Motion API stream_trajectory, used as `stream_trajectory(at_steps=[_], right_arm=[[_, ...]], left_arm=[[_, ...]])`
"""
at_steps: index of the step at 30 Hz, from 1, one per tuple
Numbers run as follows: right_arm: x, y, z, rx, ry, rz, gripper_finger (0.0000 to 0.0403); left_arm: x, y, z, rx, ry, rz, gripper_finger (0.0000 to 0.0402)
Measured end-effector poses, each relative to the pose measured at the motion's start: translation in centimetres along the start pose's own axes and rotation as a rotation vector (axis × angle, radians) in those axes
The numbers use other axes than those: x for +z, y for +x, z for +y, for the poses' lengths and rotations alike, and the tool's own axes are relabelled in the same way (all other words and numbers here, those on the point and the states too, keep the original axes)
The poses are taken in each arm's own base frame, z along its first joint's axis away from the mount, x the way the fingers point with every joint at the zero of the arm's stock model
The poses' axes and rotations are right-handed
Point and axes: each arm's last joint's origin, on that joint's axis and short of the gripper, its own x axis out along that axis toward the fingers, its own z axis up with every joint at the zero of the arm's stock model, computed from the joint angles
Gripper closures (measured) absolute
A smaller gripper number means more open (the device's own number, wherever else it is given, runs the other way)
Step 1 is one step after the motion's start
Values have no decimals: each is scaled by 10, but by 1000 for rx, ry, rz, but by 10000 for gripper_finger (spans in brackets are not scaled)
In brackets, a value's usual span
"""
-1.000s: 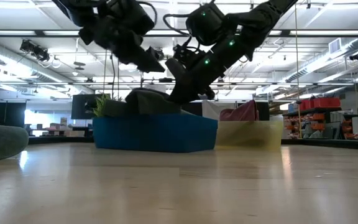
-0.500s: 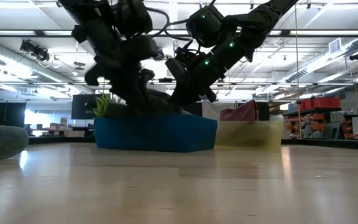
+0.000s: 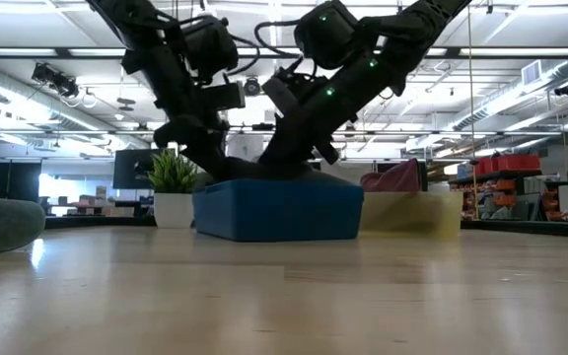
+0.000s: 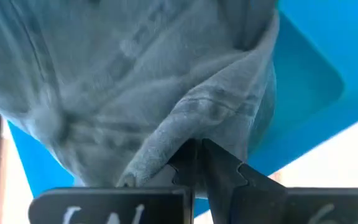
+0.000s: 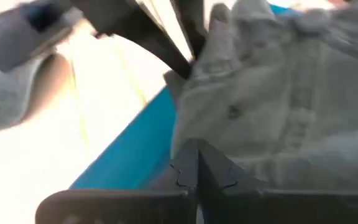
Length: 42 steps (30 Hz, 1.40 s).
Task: Pick & Place hat
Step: Put the right black cap into the blue bin
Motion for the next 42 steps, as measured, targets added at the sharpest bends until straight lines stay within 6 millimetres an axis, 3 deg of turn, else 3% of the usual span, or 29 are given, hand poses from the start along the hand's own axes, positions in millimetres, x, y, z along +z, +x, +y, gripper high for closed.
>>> stream_trajectory(at_steps=[7,11,15,19,27,32,42], right_arm=[[14,-13,5,14,-26,-86,401],[22,-25,0,-139,-64,-133,401],[20,-27,-18,-409,-61,-120,401],[9,-20,-44,-476,60,-1,401],[3,-7,-56,-339,99,81,401],[10,-10,-42,-184,80,48,401],[23,-26,-20,-38,33,-23,401]], left_arm=[[-5,2,-7,-150,-45,22,374],[-3,1,-13,-164,-37,27,374],[-1,1,-18,-172,-21,15,374],[2,0,-21,-175,-11,-5,374],[3,1,-19,-141,-49,-3,374],[1,2,-14,-88,-75,14,374],[5,2,-3,-29,-122,-51,374]])
